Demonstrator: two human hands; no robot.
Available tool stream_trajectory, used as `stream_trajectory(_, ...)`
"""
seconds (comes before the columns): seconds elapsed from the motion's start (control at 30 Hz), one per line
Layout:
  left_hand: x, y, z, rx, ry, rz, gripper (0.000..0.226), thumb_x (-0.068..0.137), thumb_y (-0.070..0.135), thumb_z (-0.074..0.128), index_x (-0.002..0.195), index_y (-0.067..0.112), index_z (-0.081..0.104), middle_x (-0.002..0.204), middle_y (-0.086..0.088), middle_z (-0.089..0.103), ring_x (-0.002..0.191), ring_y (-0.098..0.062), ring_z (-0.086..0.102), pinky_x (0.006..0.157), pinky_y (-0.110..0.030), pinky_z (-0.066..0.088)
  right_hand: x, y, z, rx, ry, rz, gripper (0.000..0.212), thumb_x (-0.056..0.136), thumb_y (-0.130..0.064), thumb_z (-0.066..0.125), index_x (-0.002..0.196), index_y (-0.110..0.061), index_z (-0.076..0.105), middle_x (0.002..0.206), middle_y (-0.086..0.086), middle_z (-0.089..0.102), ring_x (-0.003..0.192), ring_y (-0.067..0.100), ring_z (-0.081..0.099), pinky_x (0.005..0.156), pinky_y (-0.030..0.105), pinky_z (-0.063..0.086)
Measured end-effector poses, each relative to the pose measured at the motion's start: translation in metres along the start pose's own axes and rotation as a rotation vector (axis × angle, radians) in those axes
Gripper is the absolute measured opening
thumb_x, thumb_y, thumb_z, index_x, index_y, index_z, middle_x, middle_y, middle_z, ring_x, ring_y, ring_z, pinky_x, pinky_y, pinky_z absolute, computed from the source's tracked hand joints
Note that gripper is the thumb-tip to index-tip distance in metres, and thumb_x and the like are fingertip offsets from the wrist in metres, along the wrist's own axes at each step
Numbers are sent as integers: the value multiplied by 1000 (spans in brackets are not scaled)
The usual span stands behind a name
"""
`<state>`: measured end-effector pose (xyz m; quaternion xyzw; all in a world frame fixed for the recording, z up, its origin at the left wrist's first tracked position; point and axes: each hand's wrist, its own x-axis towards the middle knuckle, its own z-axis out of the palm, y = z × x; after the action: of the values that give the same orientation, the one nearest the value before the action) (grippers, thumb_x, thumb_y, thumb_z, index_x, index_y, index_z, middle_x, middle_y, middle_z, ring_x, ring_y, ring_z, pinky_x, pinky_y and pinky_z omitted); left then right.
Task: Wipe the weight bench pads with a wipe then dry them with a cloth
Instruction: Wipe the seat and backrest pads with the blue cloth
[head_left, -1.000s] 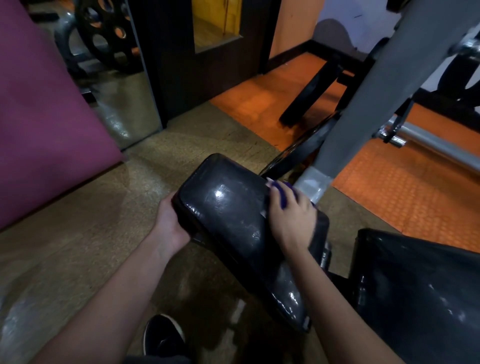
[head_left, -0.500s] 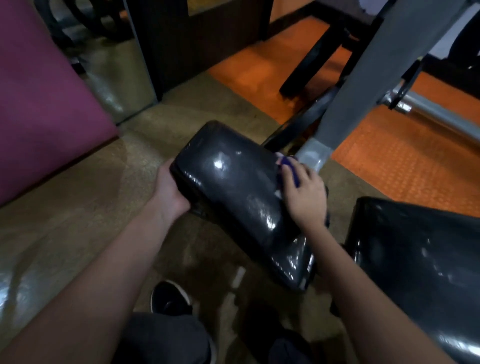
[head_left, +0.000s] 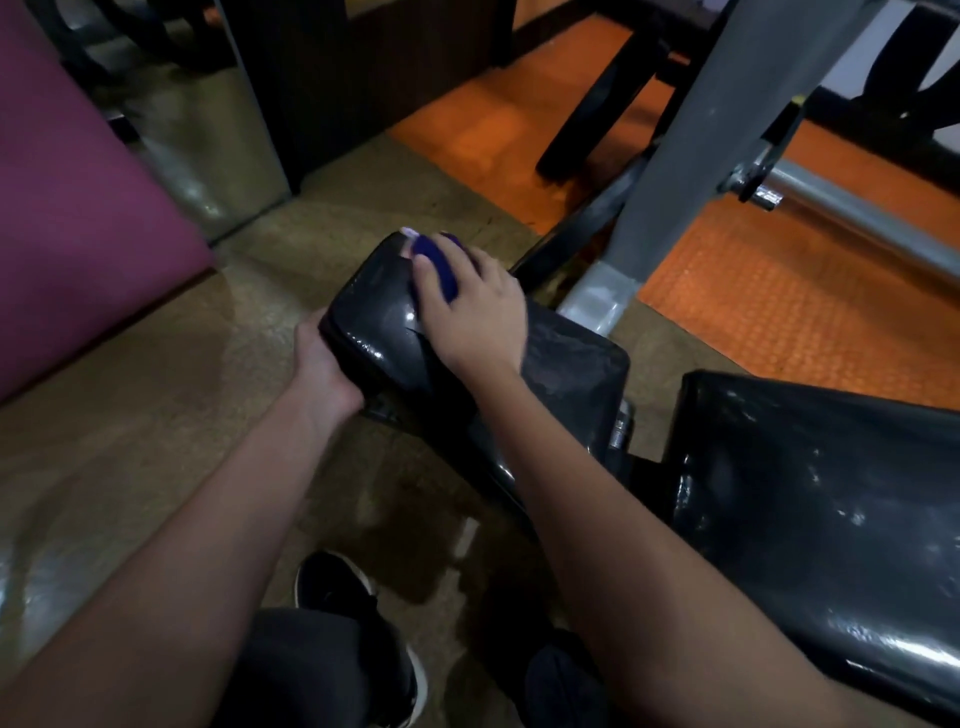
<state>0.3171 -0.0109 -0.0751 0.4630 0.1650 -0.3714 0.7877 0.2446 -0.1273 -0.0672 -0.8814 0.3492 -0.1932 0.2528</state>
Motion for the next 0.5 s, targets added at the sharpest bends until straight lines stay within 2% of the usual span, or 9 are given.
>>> stream_trajectory(0.03,2,1,-2,-9,4,-12,36,94,29,41,103,15,73,114,-13,68,106,-32,64,106,-43,47,-8,24,-6,-5,22,54,51,101,-65,33,142,-44,55,148,-4,55,138,20,46,119,43,32)
stream_trajectory(0.1,7,1,-6,-17,9,-22,32,92,30,43,102,17,70,103,-10,67,101,-29,64,102,-40,48,-32,80,-21,7,90,250,53,99,-68,33,142,-46,55,152,-6,50,141,21,44,119,44,34)
stream_trajectory(0.17,9,1,-6,-17,27,-21,32,92,30,42,94,17,72,92,-9,68,88,-27,66,94,-37,51,-57,126,-40,165,90,500,54,99,-68,35,147,-49,47,158,-4,41,145,23,40,120,45,33)
stream_trajectory(0.23,9,2,-6,-23,26,-24,33,92,30,42,91,16,72,89,-9,68,82,-26,67,92,-36,51,-70,141,-48,314,76,684,53,102,-65,36,153,-50,37,157,1,44,144,27,43,116,45,35)
stream_trajectory(0.3,8,1,-5,-20,24,-19,33,94,29,42,90,16,72,87,-9,68,78,-25,68,84,-33,53,-62,134,-44,295,100,726,55,102,-63,36,155,-46,36,158,6,42,143,31,43,116,45,34)
stream_trajectory(0.4,8,-2,-5,-39,-11,-12,33,95,27,42,87,15,72,83,-8,68,72,-24,68,79,-31,53,-36,106,-35,117,100,715,58,99,-67,31,151,-44,43,164,10,30,150,33,30,124,49,24)
stream_trajectory(0.43,8,-2,-4,-44,-17,-16,33,95,26,42,87,15,72,83,-8,68,73,-24,68,80,-32,53,-25,95,-31,50,79,656,56,101,-64,29,149,-43,47,164,9,32,151,31,26,125,48,21)
stream_trajectory(0.5,8,-1,-3,-42,-16,-17,33,95,26,42,87,14,72,83,-8,68,75,-25,67,79,-31,53,-5,62,-18,-17,47,469,51,102,-58,29,142,-42,57,157,6,46,148,27,34,121,45,26)
